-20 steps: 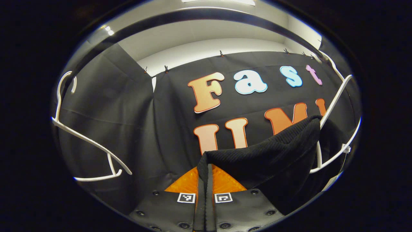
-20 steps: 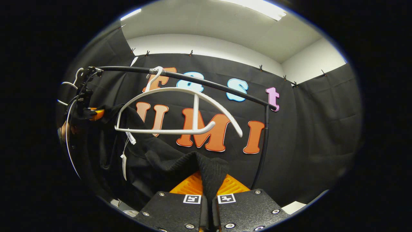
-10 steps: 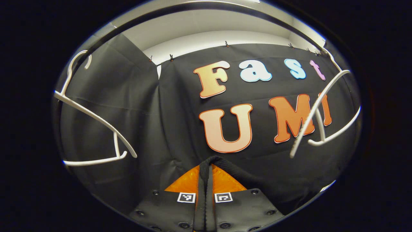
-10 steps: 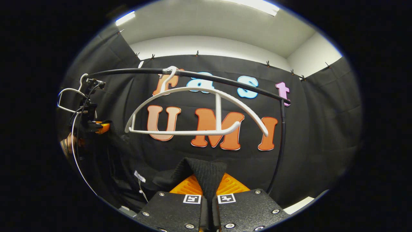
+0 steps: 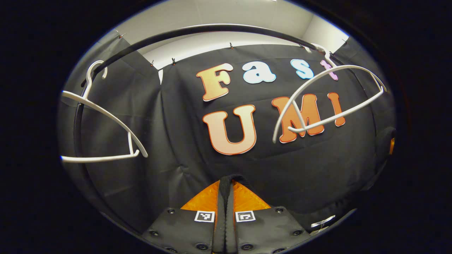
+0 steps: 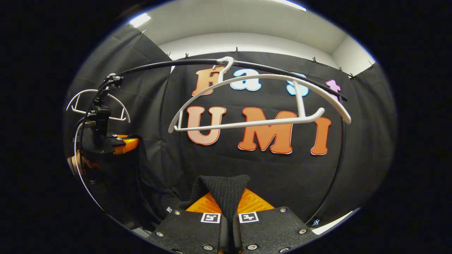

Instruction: Grasp the clothes on the hanger with both hands and then place them into the laundry hamper below.

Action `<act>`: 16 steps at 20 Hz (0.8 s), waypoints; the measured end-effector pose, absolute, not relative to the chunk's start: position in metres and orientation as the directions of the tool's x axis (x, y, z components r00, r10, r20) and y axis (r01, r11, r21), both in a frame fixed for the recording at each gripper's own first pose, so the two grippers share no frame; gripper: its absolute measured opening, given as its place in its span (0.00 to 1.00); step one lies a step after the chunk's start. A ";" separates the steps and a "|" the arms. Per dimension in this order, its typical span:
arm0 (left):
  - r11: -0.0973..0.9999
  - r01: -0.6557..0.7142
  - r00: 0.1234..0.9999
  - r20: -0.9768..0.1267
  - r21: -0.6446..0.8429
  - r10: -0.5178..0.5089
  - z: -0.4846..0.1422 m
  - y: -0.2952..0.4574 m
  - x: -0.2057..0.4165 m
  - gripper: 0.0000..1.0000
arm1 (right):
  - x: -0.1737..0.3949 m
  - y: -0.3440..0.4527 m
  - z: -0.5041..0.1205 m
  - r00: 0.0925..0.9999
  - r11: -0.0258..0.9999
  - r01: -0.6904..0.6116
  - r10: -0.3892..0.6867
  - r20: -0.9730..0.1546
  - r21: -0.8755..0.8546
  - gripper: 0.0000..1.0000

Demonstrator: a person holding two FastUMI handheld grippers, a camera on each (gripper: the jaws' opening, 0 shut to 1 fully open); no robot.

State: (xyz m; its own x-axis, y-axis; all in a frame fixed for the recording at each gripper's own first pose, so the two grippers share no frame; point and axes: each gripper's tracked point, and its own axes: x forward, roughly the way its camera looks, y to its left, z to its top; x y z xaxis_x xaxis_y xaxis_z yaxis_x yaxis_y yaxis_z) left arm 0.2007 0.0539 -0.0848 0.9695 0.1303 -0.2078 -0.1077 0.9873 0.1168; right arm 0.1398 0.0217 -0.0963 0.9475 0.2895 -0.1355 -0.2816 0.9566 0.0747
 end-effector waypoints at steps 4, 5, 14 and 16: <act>0.996 -0.089 0.963 -0.254 0.021 0.092 -0.108 0.028 0.177 0.08 | 0.137 0.049 -0.116 0.929 0.942 -0.325 0.335 -0.156 0.084 0.05; 0.996 -0.087 0.961 -0.266 -0.013 0.080 -0.116 0.021 0.171 0.07 | 0.135 0.054 -0.127 0.924 0.940 -0.328 0.340 -0.177 0.093 0.05; 0.997 -0.036 0.848 -0.529 -0.075 -0.010 -0.242 -0.045 0.109 0.08 | 0.099 0.091 -0.272 0.791 0.904 -0.372 0.428 -0.437 0.212 0.07; 0.994 -0.010 0.781 -0.621 -0.105 -0.057 -0.283 -0.062 0.083 0.08 | 0.080 0.097 -0.306 0.739 0.894 -0.398 0.446 -0.504 0.207 0.08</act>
